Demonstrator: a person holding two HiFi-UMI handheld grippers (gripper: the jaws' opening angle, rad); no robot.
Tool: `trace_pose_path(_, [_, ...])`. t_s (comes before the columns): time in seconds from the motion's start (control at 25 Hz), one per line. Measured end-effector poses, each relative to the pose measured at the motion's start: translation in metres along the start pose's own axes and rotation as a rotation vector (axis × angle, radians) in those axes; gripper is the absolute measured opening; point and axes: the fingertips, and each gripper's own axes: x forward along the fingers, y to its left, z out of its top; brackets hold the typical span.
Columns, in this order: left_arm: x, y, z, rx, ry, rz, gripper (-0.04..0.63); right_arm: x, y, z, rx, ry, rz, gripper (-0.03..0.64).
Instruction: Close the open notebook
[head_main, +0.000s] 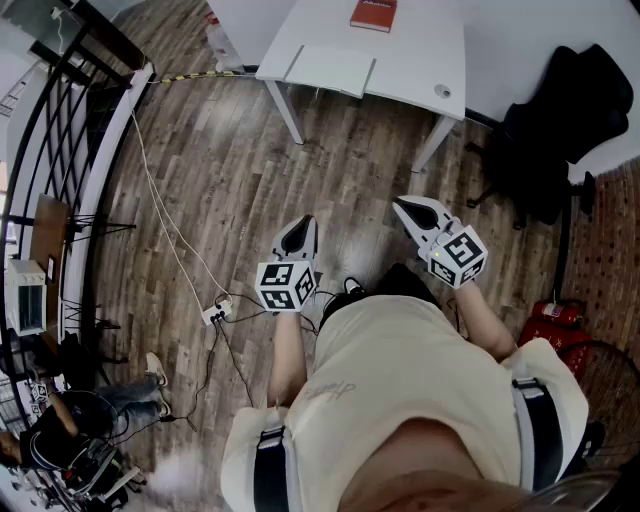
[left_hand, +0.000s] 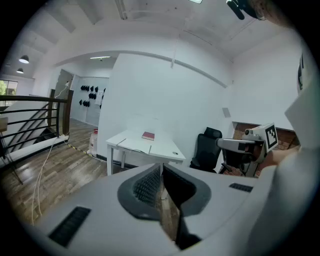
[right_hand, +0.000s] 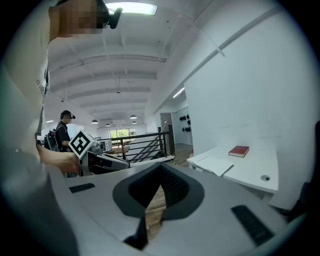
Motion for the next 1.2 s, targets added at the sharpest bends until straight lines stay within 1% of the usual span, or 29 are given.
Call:
trace_pose_path(0.24, [-0.004, 0.012, 0.008, 0.006, -0.019, 0.019, 0.032, 0.007, 0.000, -0.001, -0.017, -0.004, 0.011, 0.008])
trace_pose_path(0.4, [-0.006, 0.014, -0.001, 0.002, 0.004, 0.004, 0.032, 0.014, 0.006, -0.002, -0.007, -0.005, 0.012, 0.008])
trace_pose_path(0.52, [-0.007, 0.015, -0.010, -0.013, 0.024, -0.004, 0.032, 0.017, 0.009, -0.002, -0.002, 0.004, -0.006, 0.008])
trace_pose_path(0.68, [-0.001, 0.017, -0.011, -0.024, 0.017, -0.012, 0.032, 0.016, -0.002, -0.005, 0.006, 0.023, -0.040, 0.008])
trace_pose_path(0.88, [0.011, 0.018, -0.024, -0.047, 0.057, -0.025, 0.032, 0.011, -0.012, -0.016, 0.028, 0.058, -0.072, 0.008])
trace_pose_path(1.08, [0.033, 0.022, -0.028, -0.045, 0.092, -0.023, 0.032, 0.027, -0.024, -0.032, 0.057, 0.088, -0.042, 0.008])
trace_pose_path(1.2, [0.048, 0.028, -0.020, -0.039, 0.107, -0.011, 0.032, 0.045, -0.035, -0.036, 0.088, 0.084, -0.018, 0.008])
